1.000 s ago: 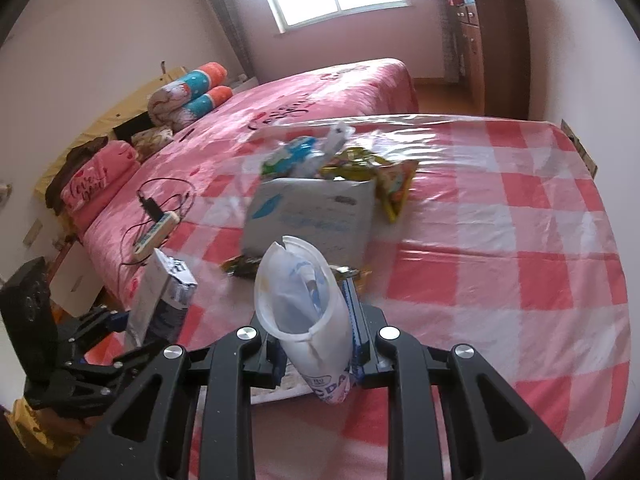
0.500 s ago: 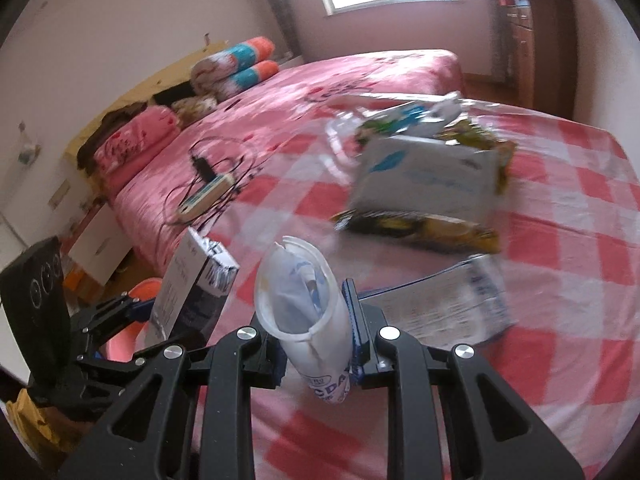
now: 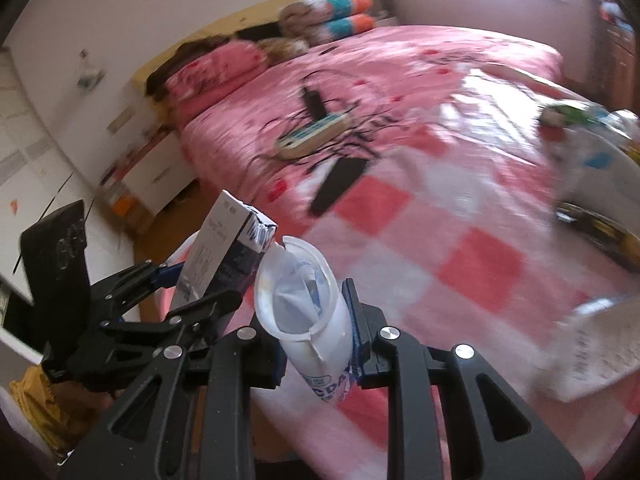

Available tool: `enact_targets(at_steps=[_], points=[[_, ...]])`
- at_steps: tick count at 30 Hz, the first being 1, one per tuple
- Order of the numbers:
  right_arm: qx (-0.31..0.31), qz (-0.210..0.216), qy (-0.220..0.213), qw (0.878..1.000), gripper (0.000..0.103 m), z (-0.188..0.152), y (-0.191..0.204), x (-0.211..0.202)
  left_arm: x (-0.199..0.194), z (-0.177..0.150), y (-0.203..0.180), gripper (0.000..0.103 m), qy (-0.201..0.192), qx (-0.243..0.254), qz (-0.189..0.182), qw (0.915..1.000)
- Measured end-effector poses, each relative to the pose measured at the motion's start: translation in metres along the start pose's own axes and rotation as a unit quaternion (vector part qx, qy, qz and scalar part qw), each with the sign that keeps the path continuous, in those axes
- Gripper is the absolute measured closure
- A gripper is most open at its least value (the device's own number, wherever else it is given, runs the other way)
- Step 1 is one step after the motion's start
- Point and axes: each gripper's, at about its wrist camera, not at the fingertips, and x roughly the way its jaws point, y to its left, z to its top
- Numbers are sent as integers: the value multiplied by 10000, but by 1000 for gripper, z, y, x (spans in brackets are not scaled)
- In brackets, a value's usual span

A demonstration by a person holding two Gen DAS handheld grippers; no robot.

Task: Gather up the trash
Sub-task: 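Carry the carton and plastic bag over the orange bucket and open both tools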

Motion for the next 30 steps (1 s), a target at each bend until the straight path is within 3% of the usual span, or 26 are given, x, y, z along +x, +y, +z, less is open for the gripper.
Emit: enact_targets(at_steps=[9, 20, 21, 23, 30], points=[[-546, 457, 368, 9968, 78, 19, 62, 57, -5, -29, 79, 38, 95, -855, 704, 9938], [-746, 829, 635, 9917, 75, 33, 99, 107, 7, -51, 114, 37, 369, -1229, 936, 9873], [-722, 905, 663, 9911, 72, 33, 100, 111, 8, -53, 116, 37, 387, -1244, 966, 9868], [-654, 955, 638, 9912, 43, 33, 100, 112, 11, -55, 117, 36, 444, -1242, 1026, 9859], [-514, 765, 243, 9954, 22, 32, 90, 86, 13, -54, 114, 25, 431, -1102, 1239, 9852]])
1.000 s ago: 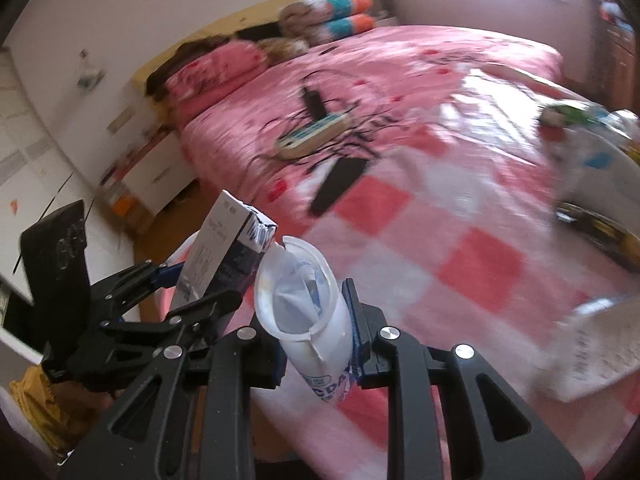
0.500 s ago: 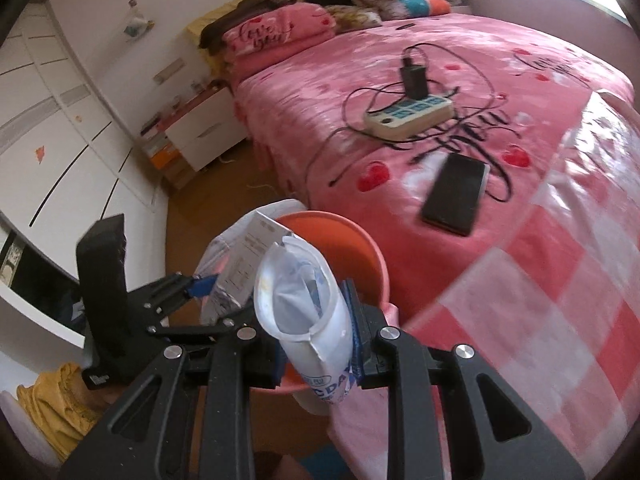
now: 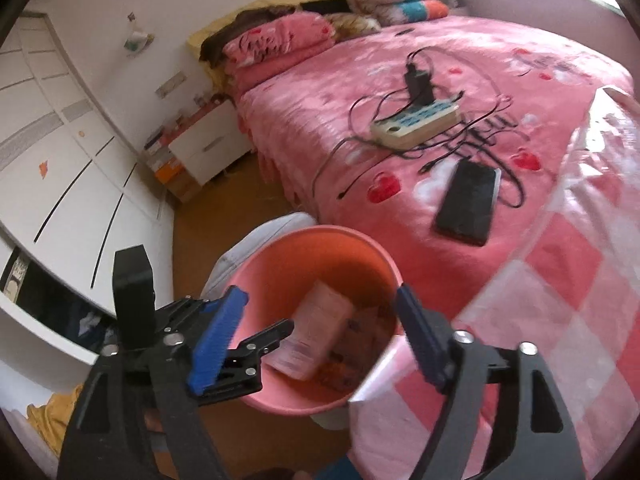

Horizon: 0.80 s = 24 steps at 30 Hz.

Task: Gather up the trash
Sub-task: 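Carry the carton and plastic bag over the orange bucket and open both tools, then move both open tools back to the remaining trash on the bed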

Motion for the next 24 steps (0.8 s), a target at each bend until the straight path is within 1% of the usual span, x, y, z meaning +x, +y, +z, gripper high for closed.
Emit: enact_targets(at_steps=[3, 4, 7, 12, 17, 18, 19, 24], points=[[48, -165, -192, 9997, 20, -4, -6, -13, 0, 1, -2, 24, -14, 28, 75, 10000], [63, -236, -262, 9994, 17, -6, -9, -18, 0, 1, -2, 24, -23, 36, 85, 10000], [125, -410, -392, 9983, 17, -12, -15, -29, -3, 1, -6, 24, -60, 86, 82, 9999], [225, -553, -559, 9966, 17, -23, -25, -42, -8, 3, -14, 24, -235, 109, -26, 9997], [422, -669, -718, 9943, 16, -34, -39, -58, -20, 8, -26, 23, -542, 134, -156, 9983], [461, -699, -743, 9937, 16, -36, -42, -61, -23, 9, -30, 23, -601, 156, -206, 9979], [503, -720, -786, 9930, 12, -39, -46, -64, -24, 11, -33, 23, -629, 177, -221, 9976], [646, -784, -1044, 9893, 12, -49, -60, -85, -33, 17, -55, 23, -769, 393, -318, 9958]])
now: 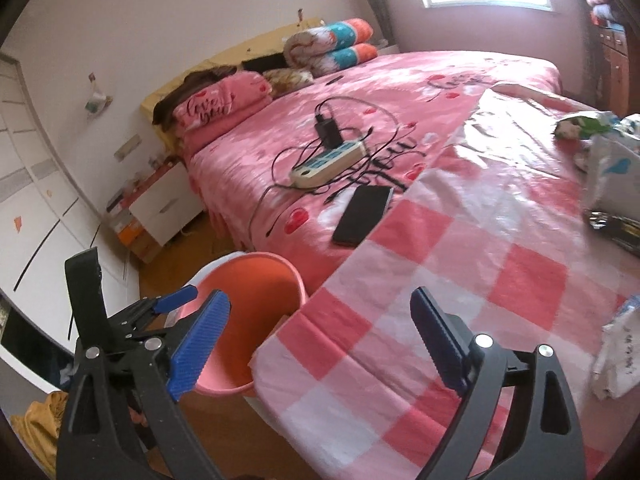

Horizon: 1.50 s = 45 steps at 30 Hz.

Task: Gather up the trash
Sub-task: 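Move both open tools back to the remaining trash on the bed, then grasp the silver milk pouch with the left tool while the right tool approaches the yellow snack wrapper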

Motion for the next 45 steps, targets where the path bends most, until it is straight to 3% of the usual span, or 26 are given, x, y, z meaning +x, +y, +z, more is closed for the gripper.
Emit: enact_targets(at_steps=[12, 21, 29, 36, 42, 45], points=[[515, -194, -670, 9962, 10, -8, -55, -52, 2, 16, -54, 23, 379, 299, 33, 9988], [945, -313, -1042, 9896, 10, -15, -98, -85, -4, 19, -106, 23, 325, 838, -88, 9959], [1285, -454, -1255, 9827, 10, -17, -140, -117, -18, 23, -165, 23, 224, 1537, -411, 9870], [1738, -960, -1600, 9669, 10, -22, -190, -158, -27, 25, -220, 23, 170, 2118, -778, 9741], [2105, -1227, -1781, 9534, 10, -30, -229, -183, -29, 21, -269, 23, 197, 2652, -1160, 9570], [2288, -1246, -1807, 9484, 10, -32, -246, -190, -29, 18, -293, 23, 207, 2969, -1440, 9438]])
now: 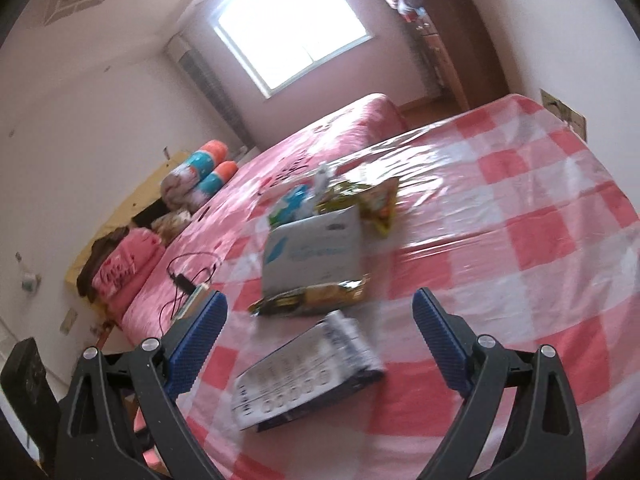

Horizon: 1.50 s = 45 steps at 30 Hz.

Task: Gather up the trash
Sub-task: 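Grasp the silver milk pouch with the left tool while the right tool approaches the yellow snack wrapper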

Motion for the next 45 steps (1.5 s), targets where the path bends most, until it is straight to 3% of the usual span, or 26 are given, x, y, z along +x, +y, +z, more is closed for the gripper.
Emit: enact_targets(at_steps=[5, 11, 19, 31, 40, 43, 45], points=[[376, 107, 140, 9991, 10, 11, -26, 5, 20, 15, -34, 23, 90, 653, -305, 9974], [598, 295, 409, 9969, 10, 17, -42, 15, 59, 31, -55, 23, 429, 1029, -507, 9925], [494, 432, 772, 9949, 10, 23, -37, 35, 98, 43, -62, 24, 739, 1068, -567, 9899], [335, 548, 1025, 9927, 10, 28, -21, 67, 102, 46, -41, 39, 622, 72, -636, 9960], [393, 529, 1073, 9920, 11, 27, -17, 87, 85, 28, 11, 43, 548, -721, -671, 9936], [315, 422, 1067, 9929, 25, 27, -15, 92, 80, 22, 26, 43, 512, -887, -670, 9925], [240, 361, 1078, 9932, 26, 27, -14, 95, 78, 19, 37, 44, 488, -967, -651, 9920]])
